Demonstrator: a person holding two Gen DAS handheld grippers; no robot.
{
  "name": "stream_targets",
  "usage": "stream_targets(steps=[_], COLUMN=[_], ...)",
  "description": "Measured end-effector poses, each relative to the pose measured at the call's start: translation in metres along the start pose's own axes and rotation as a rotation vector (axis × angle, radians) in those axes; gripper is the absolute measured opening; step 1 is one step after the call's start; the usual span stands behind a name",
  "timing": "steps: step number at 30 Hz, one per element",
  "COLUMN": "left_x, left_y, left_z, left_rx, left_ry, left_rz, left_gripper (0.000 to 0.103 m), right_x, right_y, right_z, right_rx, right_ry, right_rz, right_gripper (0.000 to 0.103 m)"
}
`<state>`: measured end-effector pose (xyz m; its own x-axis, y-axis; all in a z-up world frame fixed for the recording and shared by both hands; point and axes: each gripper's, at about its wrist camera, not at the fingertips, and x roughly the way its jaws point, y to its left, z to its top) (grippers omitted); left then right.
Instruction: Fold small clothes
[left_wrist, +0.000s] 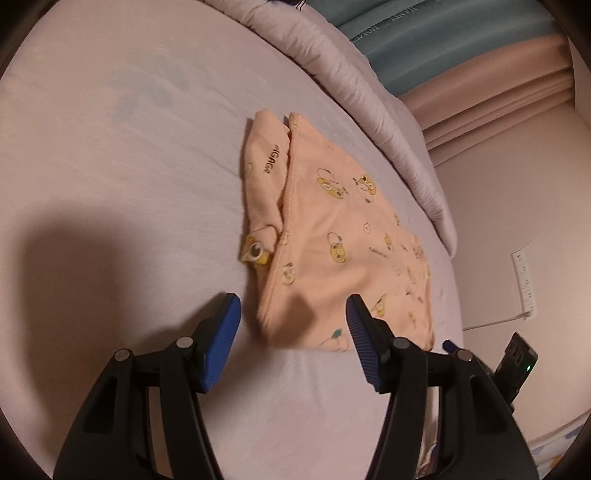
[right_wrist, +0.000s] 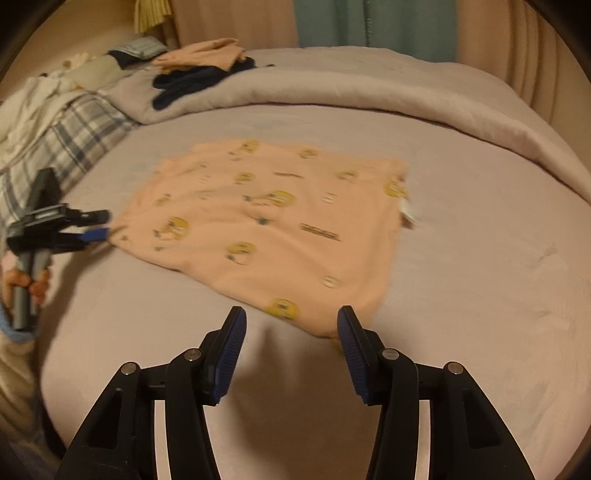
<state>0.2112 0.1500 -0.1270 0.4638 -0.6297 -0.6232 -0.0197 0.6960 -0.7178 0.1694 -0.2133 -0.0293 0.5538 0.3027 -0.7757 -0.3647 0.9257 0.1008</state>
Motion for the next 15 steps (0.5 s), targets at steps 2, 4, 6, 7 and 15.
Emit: stream_targets(steps=[2,4,6,7,15], left_x=[0.004,0.009,0.014,0.016,0.03], left_y=[0.0,0.002,0.002,0.002,-0.006], left_z=[0.006,0.014,0.02,0.024,0.049], left_rx=[-0.015,-0.042,-0.058,-0.061,-0.047], left_ry=[0.006,0.012,0.016,0.023,0.049], left_rz=[-0.012,-0.041,-0.055,-0.054,-0.042], left_gripper=[0.059,0.059,0.059,0.06,0.06], right_x=[0.004,0.008,0.012,0.015,0.03], right_y=[0.004,0.007,0.008,0.008,0.009], right_z=[0.003,0.005,0.006,0.008,0.011], right_rx=[-0.002,0.001,0.009,0.015,0.052], right_ry=[-0.004,-0.003,-0.002,0.001,0.013], right_rz=[0.007,0.017,0.031,0.033,0.067], right_gripper=[0.052,0.052,0.052,0.052,0.052])
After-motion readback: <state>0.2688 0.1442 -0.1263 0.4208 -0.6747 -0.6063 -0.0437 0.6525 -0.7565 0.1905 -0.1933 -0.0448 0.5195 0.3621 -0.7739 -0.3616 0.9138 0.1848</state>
